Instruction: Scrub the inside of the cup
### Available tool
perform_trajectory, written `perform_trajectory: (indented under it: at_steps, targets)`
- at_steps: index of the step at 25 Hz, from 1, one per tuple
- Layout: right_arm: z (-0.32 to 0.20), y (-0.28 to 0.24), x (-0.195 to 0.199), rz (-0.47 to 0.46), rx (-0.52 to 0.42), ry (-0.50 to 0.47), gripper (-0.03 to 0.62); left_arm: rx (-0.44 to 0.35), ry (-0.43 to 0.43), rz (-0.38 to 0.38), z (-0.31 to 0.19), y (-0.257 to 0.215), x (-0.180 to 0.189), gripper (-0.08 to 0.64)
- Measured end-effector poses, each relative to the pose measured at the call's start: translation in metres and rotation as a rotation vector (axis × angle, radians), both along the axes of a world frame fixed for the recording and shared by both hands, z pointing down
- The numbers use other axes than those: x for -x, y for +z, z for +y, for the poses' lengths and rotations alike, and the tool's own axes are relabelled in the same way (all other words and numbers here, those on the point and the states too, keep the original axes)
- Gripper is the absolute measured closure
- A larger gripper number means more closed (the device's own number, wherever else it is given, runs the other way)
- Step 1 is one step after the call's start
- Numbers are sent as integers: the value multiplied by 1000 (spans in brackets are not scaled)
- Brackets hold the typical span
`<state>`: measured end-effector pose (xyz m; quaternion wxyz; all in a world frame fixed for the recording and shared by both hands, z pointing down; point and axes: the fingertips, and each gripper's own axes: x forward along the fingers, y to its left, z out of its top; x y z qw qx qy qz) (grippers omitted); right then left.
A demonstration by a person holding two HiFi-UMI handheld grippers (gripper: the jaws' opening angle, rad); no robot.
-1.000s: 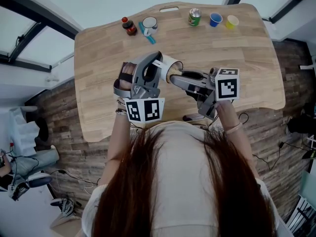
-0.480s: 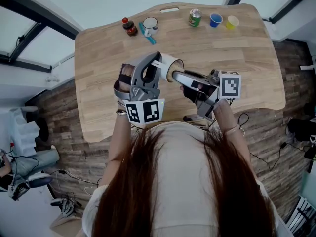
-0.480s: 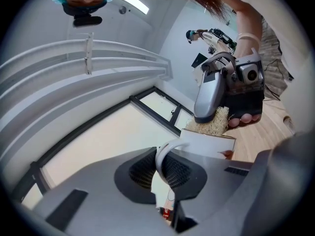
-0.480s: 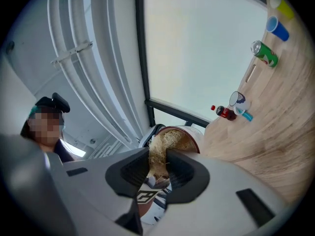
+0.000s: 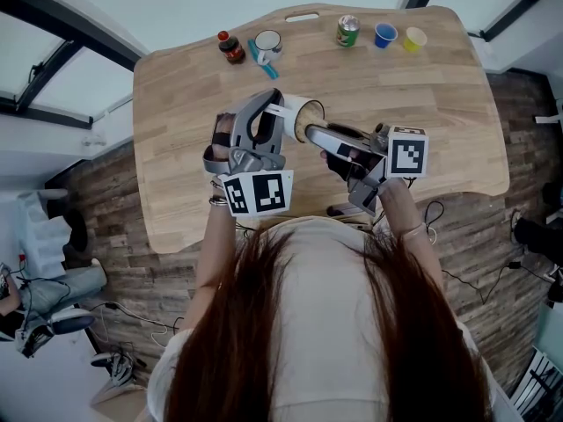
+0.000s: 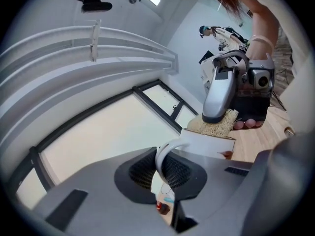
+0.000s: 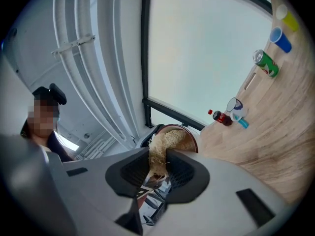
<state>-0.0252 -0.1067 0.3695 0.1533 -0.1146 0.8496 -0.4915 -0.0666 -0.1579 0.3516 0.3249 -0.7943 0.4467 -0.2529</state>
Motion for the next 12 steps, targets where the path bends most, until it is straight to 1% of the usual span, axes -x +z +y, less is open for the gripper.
perform_trajectory:
  at_steps: [4, 12]
  targets:
    - [0, 0, 1, 32, -19, 3, 483, 37, -29, 20, -5, 2, 5, 536]
    - [0, 0, 3, 113, -93, 15, 483, 104, -92, 75, -14, 8, 16, 537]
